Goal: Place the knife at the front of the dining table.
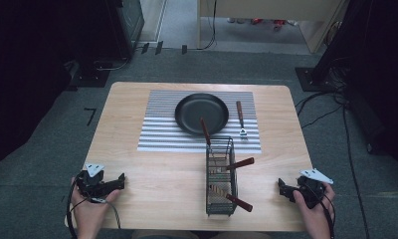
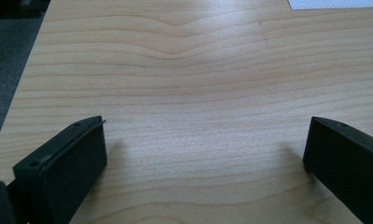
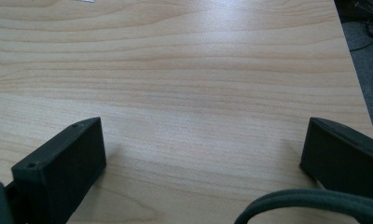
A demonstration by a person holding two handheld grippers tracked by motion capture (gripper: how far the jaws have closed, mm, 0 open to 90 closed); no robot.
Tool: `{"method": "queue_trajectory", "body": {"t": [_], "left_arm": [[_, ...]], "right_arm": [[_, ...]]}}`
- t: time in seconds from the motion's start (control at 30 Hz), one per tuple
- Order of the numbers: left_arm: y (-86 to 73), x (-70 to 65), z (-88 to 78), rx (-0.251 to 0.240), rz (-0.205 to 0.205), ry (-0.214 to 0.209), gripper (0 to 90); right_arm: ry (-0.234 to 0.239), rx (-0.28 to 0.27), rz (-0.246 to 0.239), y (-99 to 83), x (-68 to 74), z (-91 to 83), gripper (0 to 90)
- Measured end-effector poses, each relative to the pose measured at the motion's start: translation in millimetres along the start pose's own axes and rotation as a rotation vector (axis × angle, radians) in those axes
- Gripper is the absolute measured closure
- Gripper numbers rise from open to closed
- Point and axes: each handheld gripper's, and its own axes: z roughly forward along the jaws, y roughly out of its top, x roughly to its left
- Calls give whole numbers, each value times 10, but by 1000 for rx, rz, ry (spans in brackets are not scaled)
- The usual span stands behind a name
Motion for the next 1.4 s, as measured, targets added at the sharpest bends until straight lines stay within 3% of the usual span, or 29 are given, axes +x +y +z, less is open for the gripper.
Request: {"method": "queue_trajectory", "body": {"t": [0.2,0.3,0.4,0.77,1.4], "left_arm": [[11,-1,-11,14,-3,-2,0],[47,-34,-77,-19,-48,-21,0],[95,-73,-126,-40,-49,-32,0],[487,-502,-302,-122,-9,-125,0],[881,-1102,-289,-163,54,-252,9]], "right_arm": [[0,0,1,0,1,0,0],[0,0,1,0,1,-1,0],[0,0,0,0,1,0,0],[-4,0,4,0,6,0,0],[-5,0,6,0,8,0,0]]}}
